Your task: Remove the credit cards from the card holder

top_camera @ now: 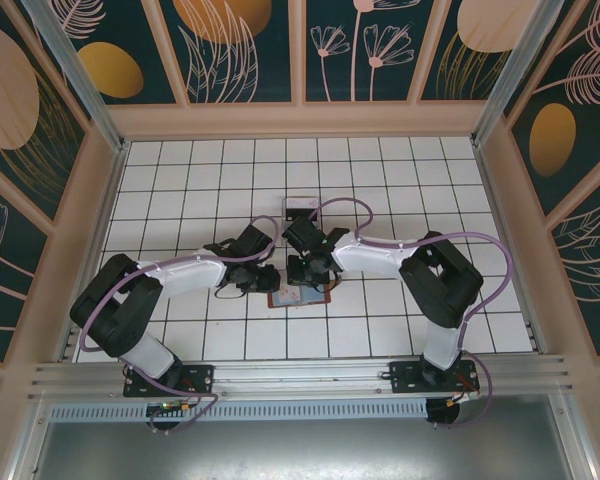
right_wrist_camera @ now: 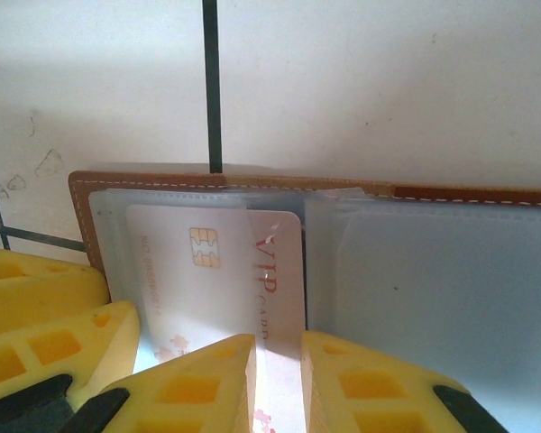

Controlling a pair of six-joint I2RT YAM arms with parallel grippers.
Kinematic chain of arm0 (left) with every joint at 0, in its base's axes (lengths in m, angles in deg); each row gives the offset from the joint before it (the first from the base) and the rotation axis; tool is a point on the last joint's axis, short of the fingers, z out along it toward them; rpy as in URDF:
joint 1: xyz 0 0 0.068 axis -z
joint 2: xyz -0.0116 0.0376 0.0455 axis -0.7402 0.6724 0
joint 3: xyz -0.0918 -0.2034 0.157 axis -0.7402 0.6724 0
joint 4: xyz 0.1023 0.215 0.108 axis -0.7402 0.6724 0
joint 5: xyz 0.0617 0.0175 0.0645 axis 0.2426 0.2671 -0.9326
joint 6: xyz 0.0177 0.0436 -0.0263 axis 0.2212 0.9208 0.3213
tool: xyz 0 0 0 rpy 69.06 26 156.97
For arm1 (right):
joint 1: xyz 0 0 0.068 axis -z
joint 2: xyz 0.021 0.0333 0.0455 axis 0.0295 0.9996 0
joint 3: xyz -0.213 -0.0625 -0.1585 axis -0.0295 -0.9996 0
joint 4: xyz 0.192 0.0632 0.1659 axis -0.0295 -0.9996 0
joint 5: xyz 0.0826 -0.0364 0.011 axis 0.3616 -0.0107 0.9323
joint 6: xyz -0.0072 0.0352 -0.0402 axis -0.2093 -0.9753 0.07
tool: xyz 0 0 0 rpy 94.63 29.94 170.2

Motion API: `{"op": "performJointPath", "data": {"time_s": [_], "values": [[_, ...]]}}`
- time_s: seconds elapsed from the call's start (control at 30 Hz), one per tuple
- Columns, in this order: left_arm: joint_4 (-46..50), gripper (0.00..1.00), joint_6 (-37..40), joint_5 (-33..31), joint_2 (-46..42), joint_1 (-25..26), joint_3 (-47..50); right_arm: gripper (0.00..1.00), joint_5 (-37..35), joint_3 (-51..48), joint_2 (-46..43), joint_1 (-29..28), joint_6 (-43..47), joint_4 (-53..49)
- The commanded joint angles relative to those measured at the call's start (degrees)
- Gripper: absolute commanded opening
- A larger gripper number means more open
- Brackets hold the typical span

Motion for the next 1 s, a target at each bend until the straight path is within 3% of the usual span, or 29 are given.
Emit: {"op": "performJointPath", "data": {"time_s": [0.0, 0.63, 0.97], "values": [[4.1, 0.27, 1.0, -2.5, 1.2, 0.0, 0.4, 0.21, -1.1, -0.5, 0.5, 0.1, 1.3, -0.2], [5.4, 0.26, 1.0, -3.1, 1.8, 0.1, 0.0, 0.26, -1.6, -2.8, 0.5, 1.1, 1.7, 0.8], [6.0, 0.26, 0.9, -3.3, 2.1, 0.1, -0.5, 0.27, 5.1, -7.5, -1.5, 2.8, 2.1, 8.7]]}}
